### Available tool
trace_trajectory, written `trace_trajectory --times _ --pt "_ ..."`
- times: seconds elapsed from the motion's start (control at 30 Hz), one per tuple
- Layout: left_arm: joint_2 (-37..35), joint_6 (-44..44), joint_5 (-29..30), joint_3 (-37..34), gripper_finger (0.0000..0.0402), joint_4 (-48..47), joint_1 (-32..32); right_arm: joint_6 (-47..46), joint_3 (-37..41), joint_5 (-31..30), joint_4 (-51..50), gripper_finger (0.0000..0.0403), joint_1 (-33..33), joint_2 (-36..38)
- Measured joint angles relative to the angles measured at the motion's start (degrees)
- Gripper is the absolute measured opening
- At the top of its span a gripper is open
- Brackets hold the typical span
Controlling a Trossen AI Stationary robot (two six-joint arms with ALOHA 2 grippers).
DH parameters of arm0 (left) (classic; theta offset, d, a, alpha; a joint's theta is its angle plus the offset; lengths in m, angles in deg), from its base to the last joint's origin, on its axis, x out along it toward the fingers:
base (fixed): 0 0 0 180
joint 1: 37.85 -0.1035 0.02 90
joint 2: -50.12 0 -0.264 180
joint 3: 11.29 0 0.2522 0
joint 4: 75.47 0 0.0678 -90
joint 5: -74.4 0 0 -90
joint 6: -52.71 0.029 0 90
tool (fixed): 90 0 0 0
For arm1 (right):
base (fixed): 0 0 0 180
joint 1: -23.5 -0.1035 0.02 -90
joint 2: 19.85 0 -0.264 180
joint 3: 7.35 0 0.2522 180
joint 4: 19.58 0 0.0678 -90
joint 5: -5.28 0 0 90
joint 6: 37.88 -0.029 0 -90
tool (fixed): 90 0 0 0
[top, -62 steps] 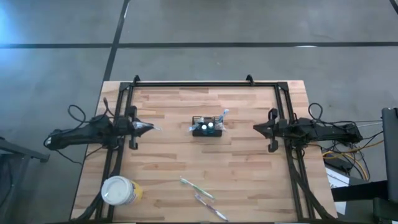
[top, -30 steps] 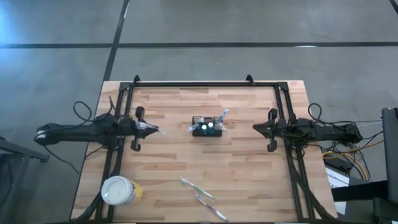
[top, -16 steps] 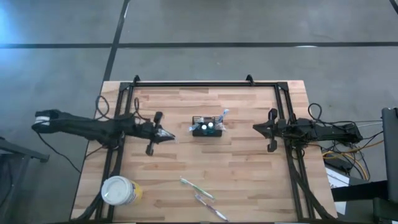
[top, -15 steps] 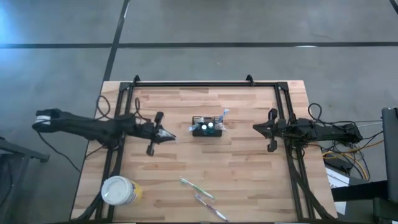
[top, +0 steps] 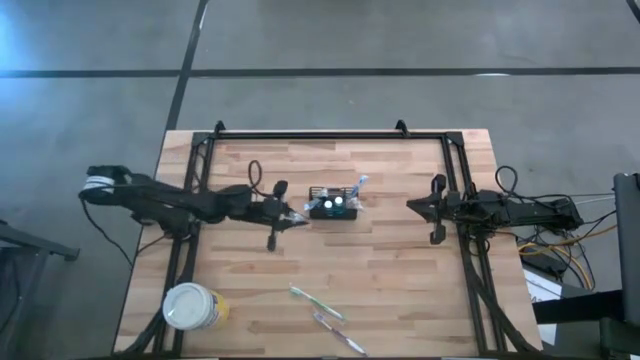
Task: Pick & Place toothbrushing station
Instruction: Put the blue toothbrush into the wire organizer
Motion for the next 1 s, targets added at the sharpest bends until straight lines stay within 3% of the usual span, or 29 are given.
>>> trace_trajectory --times 0.23,0.43,1.0 --pt "6.5 4.3 5.6 6.0 0.0022 -0.2 -0.1 0.0 0.0 0.0 0.0 0.0027 0.0 0.0" --pt "7.9 8.2 10.9 10.9 0.0022 -6.6 -0.1 0.0 0.0 0.0 0.0 0.0027 0.0 0.0" --pt "7.8 10.4 13.0 11.1 0.0022 -10.2 -2.7 0.0 0.3 0.0 -0.2 0.0027 0.0 0.0"
